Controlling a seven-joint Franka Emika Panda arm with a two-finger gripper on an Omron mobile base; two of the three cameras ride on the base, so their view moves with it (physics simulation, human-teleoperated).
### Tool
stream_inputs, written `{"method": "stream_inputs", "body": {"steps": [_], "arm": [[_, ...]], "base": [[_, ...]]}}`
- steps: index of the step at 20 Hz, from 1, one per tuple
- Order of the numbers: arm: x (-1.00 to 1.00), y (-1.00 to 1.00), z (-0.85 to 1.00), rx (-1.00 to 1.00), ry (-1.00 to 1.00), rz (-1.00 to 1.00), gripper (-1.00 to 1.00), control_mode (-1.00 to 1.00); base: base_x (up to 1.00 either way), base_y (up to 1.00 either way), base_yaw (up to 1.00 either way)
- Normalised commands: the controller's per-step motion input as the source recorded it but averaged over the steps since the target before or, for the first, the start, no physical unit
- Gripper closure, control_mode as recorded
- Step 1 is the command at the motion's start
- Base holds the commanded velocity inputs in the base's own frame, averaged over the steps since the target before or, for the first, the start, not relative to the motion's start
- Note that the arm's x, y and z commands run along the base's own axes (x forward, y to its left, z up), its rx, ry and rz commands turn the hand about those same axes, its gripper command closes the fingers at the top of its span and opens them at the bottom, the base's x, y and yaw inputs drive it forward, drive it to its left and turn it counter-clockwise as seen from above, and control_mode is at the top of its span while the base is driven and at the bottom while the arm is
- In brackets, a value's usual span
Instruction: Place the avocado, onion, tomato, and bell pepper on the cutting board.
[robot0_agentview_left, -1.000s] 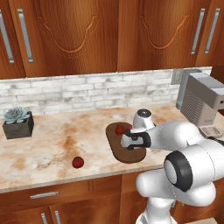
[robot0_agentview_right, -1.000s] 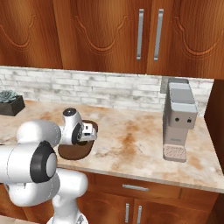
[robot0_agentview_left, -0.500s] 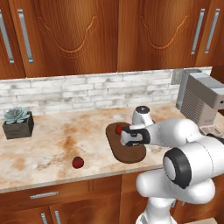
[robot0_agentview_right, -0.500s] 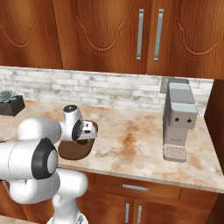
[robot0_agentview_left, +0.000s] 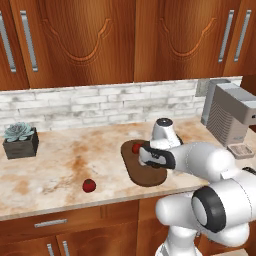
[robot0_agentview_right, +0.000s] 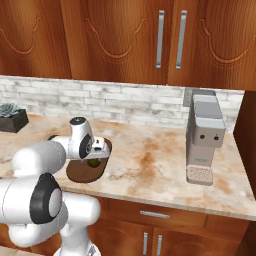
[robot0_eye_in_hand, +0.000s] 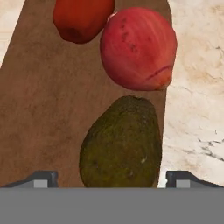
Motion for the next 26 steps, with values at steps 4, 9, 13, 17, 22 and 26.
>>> {"method": "stream_inputs", "body": {"steps": [4,9,13,17,22,26], "arm": [[0.00,0.00,0.52,0.00,-0.05,-0.04,-1.00,-1.00],[-0.07,0.11,0.62,0.00,-0.03,-0.01,-1.00,-1.00],[-0.23,0.33,0.40,0.02,-0.03,0.00,-1.00,-1.00],[-0.39,0.47,0.14,0.03,-0.02,0.00,-1.00,-1.00],[-0.43,0.62,0.01,0.01,-0.02,0.01,-1.00,-1.00],[-0.37,0.68,0.00,0.00,-0.02,0.03,-1.00,-1.00]], "base": [[0.00,0.00,0.00],[0.00,0.00,0.00],[0.00,0.00,0.00],[0.00,0.00,0.00],[0.00,0.00,0.00],[0.00,0.00,0.00]]}}
